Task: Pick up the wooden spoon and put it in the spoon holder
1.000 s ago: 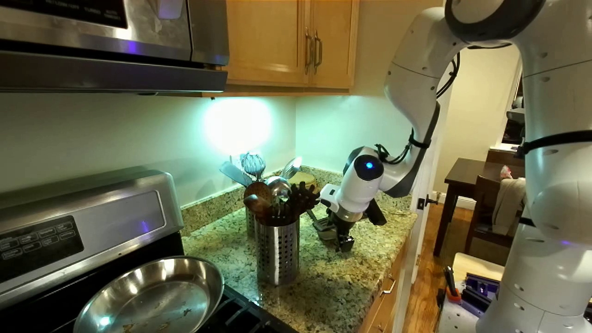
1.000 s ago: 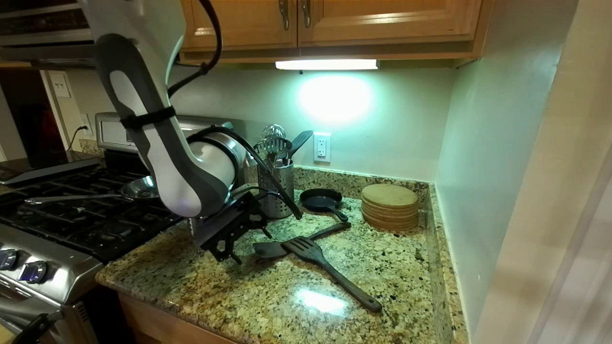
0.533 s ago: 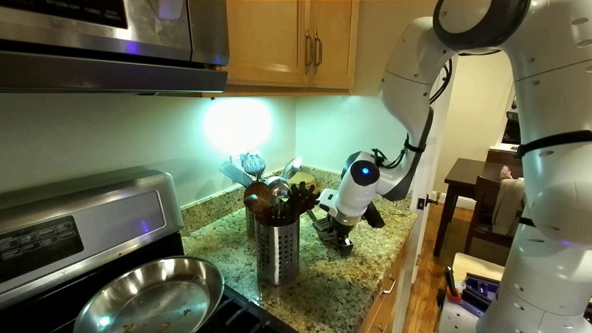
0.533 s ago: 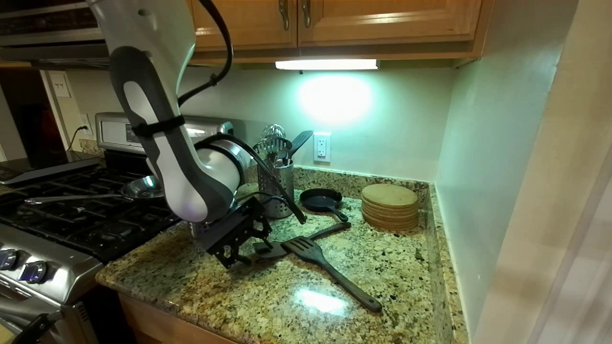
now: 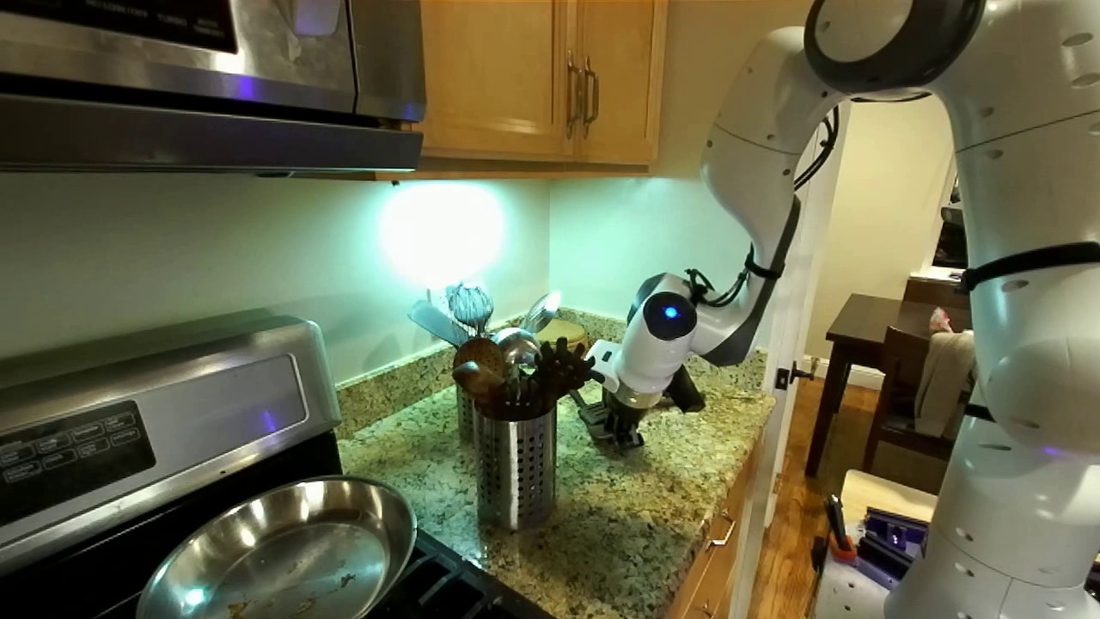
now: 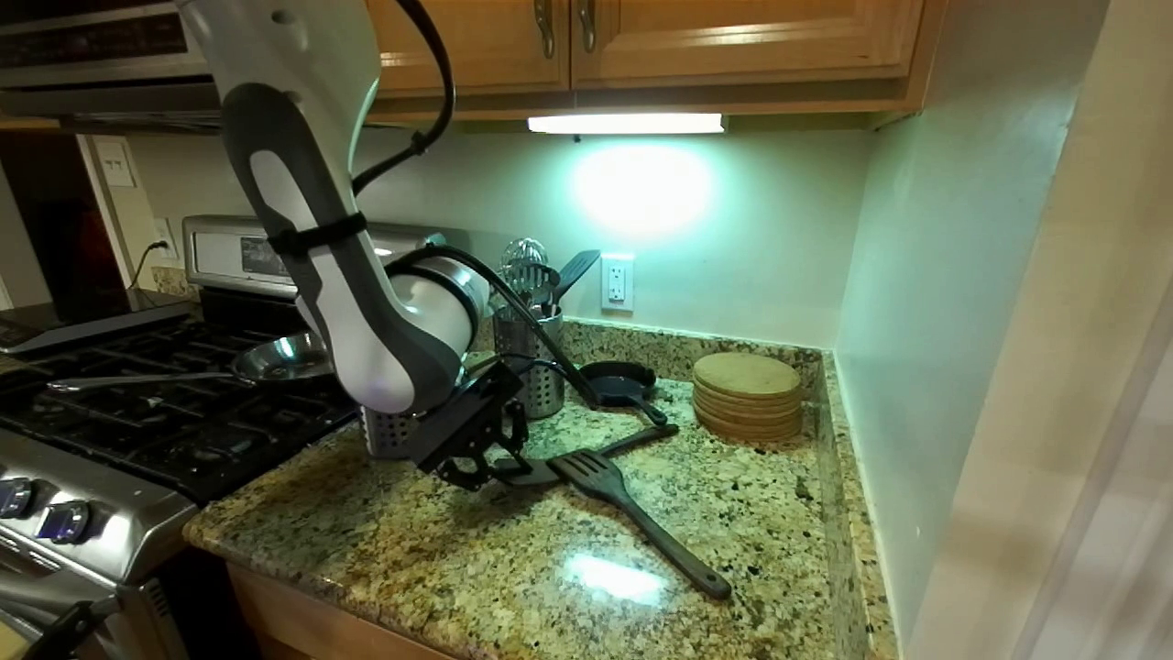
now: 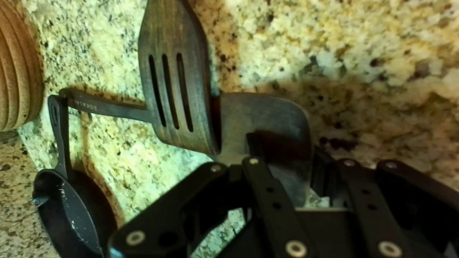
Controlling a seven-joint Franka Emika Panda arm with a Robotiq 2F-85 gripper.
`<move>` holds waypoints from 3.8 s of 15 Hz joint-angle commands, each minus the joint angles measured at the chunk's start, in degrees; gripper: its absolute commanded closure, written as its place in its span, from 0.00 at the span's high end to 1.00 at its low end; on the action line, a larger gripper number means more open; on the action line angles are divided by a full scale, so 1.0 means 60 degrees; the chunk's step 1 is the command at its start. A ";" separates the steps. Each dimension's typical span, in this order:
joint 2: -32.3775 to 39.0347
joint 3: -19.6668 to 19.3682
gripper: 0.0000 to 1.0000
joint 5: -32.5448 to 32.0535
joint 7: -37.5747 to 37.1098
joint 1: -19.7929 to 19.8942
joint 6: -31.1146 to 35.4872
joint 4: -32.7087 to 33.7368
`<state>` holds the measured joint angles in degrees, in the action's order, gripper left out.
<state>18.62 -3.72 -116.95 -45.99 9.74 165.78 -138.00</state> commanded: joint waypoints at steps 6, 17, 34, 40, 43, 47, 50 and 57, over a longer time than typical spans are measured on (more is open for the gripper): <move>-0.0484 -0.0096 0.12 -0.0107 0.0127 0.0015 -0.0162 -0.0300; -0.2789 -0.0047 0.10 -0.0276 -0.0179 0.0119 0.0992 -0.1693; -0.4413 -0.0560 0.08 0.2716 0.2622 0.0533 0.2277 -0.2602; -0.4834 -0.0480 0.08 0.6367 0.5613 0.0238 0.1326 -0.3119; -0.5369 -0.0514 0.08 0.8676 0.7251 -0.0111 0.0798 -0.3358; -0.5821 -0.0642 0.07 1.1169 0.9146 -0.0832 -0.0073 -0.3290; -0.6259 -0.0715 0.07 1.2481 1.0119 -0.1268 -0.0811 -0.3153; -0.5599 -0.0480 0.12 1.1991 0.9585 -0.0955 -0.0269 -0.2962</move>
<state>-14.97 -6.60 -45.00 11.52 4.01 164.17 -155.77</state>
